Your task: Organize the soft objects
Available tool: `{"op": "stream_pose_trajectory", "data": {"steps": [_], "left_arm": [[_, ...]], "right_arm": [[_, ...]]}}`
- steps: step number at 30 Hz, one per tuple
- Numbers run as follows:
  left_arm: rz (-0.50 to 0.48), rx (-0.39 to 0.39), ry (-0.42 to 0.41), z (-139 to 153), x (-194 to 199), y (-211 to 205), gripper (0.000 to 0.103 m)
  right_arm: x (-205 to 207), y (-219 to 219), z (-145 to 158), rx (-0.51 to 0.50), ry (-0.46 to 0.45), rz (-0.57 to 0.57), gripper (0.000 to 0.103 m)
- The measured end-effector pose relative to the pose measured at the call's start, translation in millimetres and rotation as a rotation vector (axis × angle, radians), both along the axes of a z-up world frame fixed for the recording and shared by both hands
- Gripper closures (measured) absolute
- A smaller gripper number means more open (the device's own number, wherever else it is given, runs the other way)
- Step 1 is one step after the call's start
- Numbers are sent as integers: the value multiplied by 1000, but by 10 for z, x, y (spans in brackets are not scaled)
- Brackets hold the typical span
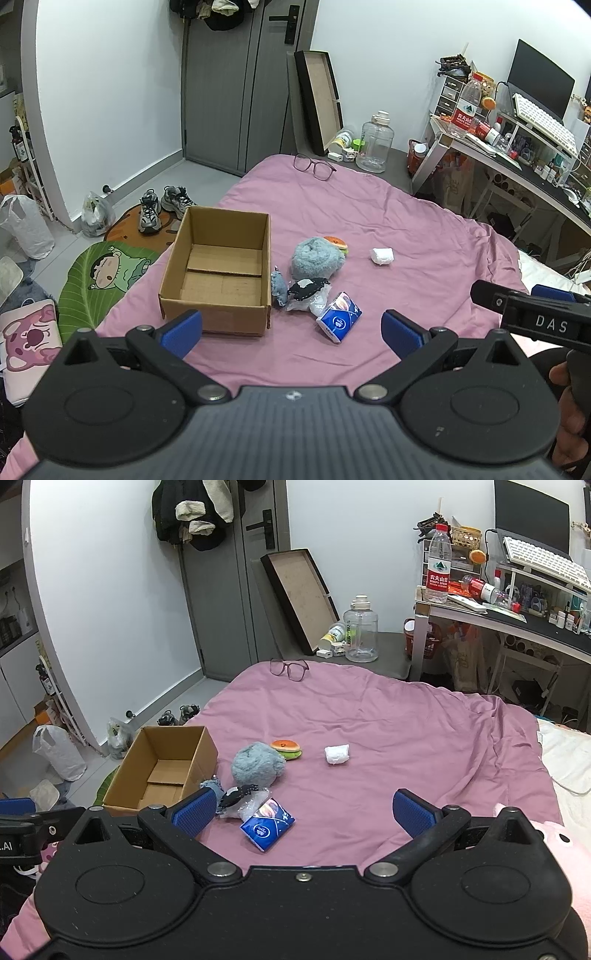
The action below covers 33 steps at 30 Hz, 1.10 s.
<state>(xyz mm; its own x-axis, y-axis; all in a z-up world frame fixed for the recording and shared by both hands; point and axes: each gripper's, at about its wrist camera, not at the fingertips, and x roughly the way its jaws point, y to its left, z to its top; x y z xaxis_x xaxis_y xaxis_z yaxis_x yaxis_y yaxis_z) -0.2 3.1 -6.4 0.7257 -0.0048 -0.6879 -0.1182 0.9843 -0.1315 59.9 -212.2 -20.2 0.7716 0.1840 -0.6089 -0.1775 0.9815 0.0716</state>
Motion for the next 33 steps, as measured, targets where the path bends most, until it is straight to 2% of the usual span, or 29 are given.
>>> {"op": "stream_pose_trajectory", "data": {"steps": [33], "left_arm": [[-4, 6, -1, 9, -20, -25, 1]], "right_arm": [[-16, -3, 35, 7, -6, 12, 0]]}}
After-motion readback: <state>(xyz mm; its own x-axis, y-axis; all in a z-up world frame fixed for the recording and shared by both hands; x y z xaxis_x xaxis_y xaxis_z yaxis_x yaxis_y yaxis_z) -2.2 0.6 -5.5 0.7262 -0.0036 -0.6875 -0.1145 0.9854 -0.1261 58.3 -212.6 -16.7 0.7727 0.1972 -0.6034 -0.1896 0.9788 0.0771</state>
